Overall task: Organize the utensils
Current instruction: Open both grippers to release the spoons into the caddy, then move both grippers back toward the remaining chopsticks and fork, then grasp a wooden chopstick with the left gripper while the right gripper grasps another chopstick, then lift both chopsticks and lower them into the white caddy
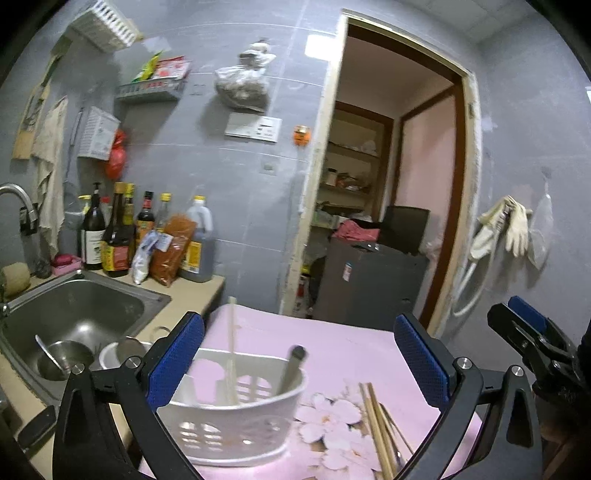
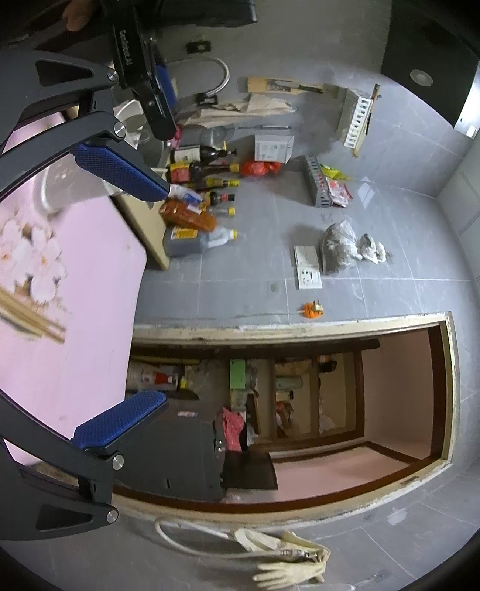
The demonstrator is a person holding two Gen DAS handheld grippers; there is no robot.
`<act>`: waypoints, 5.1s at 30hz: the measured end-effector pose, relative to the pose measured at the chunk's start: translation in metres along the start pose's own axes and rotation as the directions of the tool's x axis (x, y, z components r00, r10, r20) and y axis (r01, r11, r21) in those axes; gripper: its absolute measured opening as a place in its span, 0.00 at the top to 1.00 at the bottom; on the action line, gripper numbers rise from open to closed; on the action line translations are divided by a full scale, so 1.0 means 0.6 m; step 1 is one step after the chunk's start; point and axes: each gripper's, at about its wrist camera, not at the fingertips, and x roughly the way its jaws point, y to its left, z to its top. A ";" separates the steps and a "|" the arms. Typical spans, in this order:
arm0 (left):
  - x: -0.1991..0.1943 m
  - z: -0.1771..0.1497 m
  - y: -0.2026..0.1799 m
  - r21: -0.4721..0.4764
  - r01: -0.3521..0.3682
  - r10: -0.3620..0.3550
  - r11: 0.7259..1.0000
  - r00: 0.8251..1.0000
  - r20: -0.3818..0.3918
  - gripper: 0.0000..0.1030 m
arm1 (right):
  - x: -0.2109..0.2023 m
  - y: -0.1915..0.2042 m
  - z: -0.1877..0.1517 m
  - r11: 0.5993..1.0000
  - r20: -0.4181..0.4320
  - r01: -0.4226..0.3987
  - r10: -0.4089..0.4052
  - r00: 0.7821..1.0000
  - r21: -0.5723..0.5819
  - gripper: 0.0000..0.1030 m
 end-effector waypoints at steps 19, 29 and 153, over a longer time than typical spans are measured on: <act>0.061 -0.114 -0.102 0.146 0.097 -0.065 0.985 0.976 -0.208 0.02 | -0.002 -0.101 -0.100 0.990 -0.271 0.129 -0.141 0.952 -0.061 0.00; 0.127 -0.164 -0.119 0.182 0.159 -0.069 0.970 0.904 -0.422 0.03 | 0.028 -0.115 -0.154 0.995 -0.460 0.091 -0.097 0.883 -0.034 0.50; 0.043 0.090 0.244 -0.227 -0.168 0.195 0.959 0.976 0.101 0.96 | 0.219 0.139 0.035 0.892 0.242 -0.322 0.253 0.937 0.316 0.97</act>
